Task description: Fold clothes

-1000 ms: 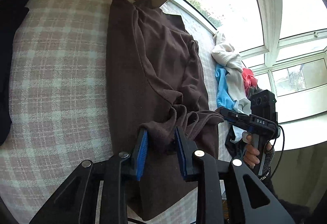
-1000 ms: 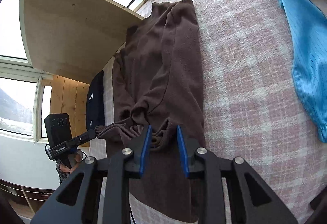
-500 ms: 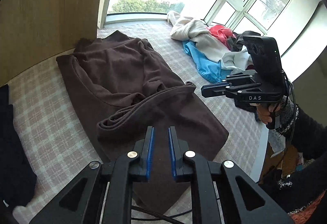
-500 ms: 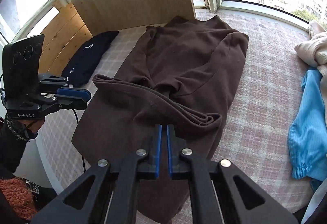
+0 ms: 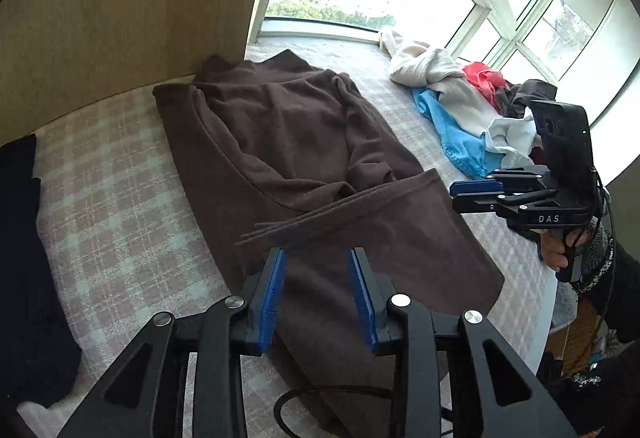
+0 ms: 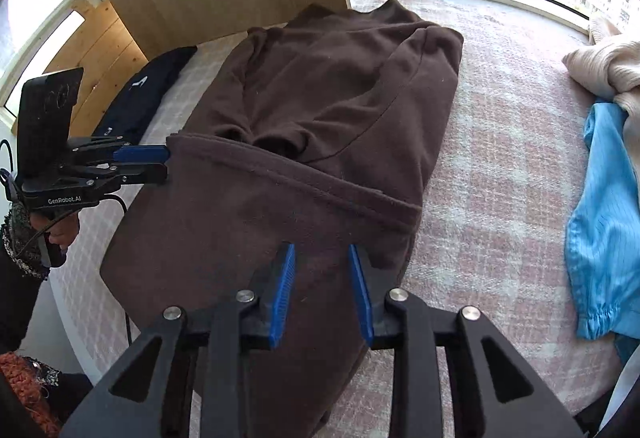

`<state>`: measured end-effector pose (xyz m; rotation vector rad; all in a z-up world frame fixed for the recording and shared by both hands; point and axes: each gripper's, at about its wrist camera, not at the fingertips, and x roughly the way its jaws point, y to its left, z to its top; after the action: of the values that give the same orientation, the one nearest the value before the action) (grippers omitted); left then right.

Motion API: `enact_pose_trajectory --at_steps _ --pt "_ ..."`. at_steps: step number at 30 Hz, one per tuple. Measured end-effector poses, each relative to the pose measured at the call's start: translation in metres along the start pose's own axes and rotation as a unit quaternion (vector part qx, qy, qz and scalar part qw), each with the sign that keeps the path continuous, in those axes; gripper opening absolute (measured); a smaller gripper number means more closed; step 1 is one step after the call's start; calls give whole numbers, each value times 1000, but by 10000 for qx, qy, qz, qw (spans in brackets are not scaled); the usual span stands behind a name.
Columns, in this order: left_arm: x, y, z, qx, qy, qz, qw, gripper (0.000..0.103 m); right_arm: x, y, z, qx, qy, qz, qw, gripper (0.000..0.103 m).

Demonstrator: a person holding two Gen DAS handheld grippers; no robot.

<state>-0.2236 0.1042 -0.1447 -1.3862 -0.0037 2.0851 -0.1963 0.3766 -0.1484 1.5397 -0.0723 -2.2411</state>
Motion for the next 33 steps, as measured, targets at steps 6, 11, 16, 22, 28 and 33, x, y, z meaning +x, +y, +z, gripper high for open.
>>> enact_pose_trajectory --at_steps 6,11,16,22,28,33 --pt "-21 24 17 -329 16 -40 9995 18 -67 -13 40 62 -1093 41 9940 31" --pt "-56 41 75 148 -417 515 9977 41 -88 -38 95 -155 -1896 -598 9799 73" --pt "-16 71 124 155 -241 774 9966 41 -36 -74 136 -65 -1492 -801 9855 73" --pt "43 103 143 34 121 1046 9944 41 26 -106 151 -6 -1045 -924 9902 73" --pt "70 113 149 126 179 1223 9922 43 52 -116 157 -240 -925 -866 9917 73" --pt "75 113 150 223 165 1231 9920 45 60 -119 164 -427 -884 -611 9933 73"
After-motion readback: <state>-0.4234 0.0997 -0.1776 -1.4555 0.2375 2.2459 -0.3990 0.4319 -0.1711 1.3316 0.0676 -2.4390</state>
